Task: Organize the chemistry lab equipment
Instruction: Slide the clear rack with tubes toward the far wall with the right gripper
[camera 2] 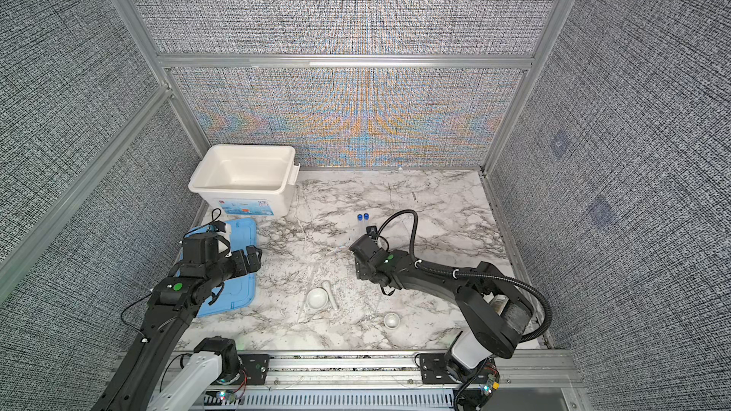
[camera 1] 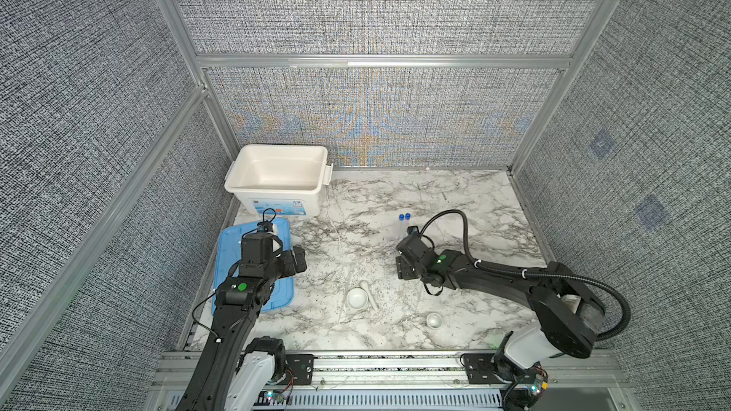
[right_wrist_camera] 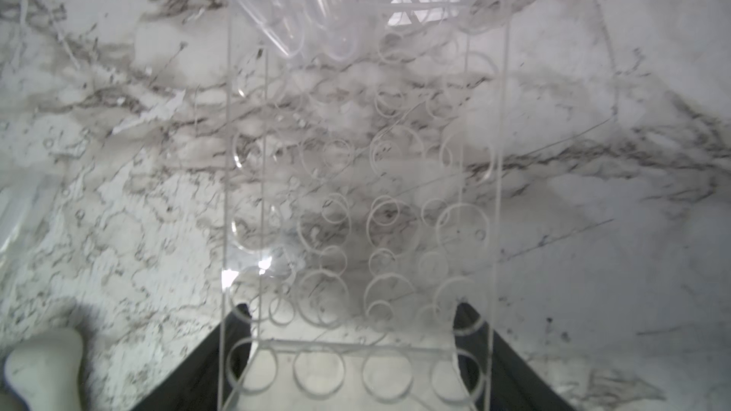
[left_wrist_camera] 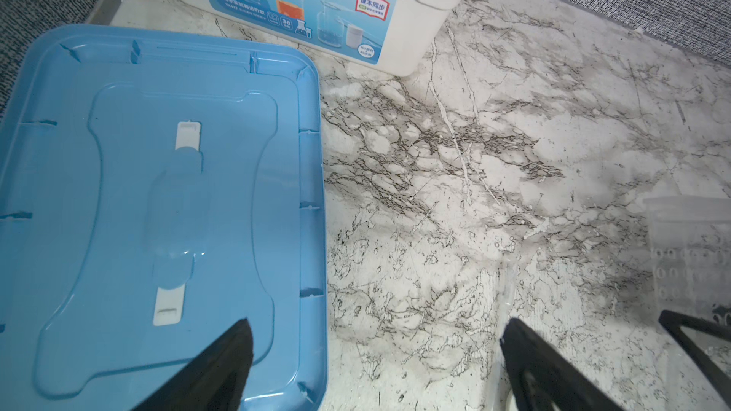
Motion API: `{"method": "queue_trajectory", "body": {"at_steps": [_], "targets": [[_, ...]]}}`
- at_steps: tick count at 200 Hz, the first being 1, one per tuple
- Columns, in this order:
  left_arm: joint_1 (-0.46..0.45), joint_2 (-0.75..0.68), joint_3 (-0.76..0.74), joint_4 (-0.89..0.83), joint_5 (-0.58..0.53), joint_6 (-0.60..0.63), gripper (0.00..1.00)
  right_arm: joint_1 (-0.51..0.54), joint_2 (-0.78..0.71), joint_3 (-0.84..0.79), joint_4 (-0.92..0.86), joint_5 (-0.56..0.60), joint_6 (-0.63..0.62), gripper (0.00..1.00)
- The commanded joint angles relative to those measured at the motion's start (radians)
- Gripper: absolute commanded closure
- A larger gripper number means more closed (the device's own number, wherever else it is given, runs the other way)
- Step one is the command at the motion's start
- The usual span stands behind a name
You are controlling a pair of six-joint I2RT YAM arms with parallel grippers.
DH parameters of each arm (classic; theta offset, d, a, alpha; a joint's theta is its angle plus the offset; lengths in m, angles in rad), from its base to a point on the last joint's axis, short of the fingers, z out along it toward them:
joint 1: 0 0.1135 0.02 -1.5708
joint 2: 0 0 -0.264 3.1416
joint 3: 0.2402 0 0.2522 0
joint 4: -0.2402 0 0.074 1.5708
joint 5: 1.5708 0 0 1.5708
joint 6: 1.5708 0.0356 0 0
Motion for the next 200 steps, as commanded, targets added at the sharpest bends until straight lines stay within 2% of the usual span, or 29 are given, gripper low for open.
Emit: {"method": "queue_trajectory", "body": {"at_steps": [1, 32, 71, 157, 200], "targets": [[0.001, -0.005, -0.002, -0.004, -0.007, 0.002, 0.01, -0.077, -0.007, 0.018, 0.028, -0.027, -0.080, 0.26], [0.001, -0.003, -0.003, -0.003, -0.007, 0.002, 0.01, -0.201, 0.018, 0.056, 0.047, -0.044, -0.148, 0.26], [0.002, -0.002, -0.001, -0.002, -0.002, 0.003, 0.01, -0.305, 0.108, 0.145, 0.069, -0.050, -0.198, 0.26], [0.001, 0.005, -0.001, 0.006, 0.011, 0.004, 0.01, -0.476, 0.325, 0.354, 0.133, -0.096, -0.252, 0.26], [0.001, 0.011, -0.002, 0.008, 0.020, 0.003, 0.01, -0.537, 0.446, 0.492, 0.096, -0.107, -0.280, 0.26]]}}
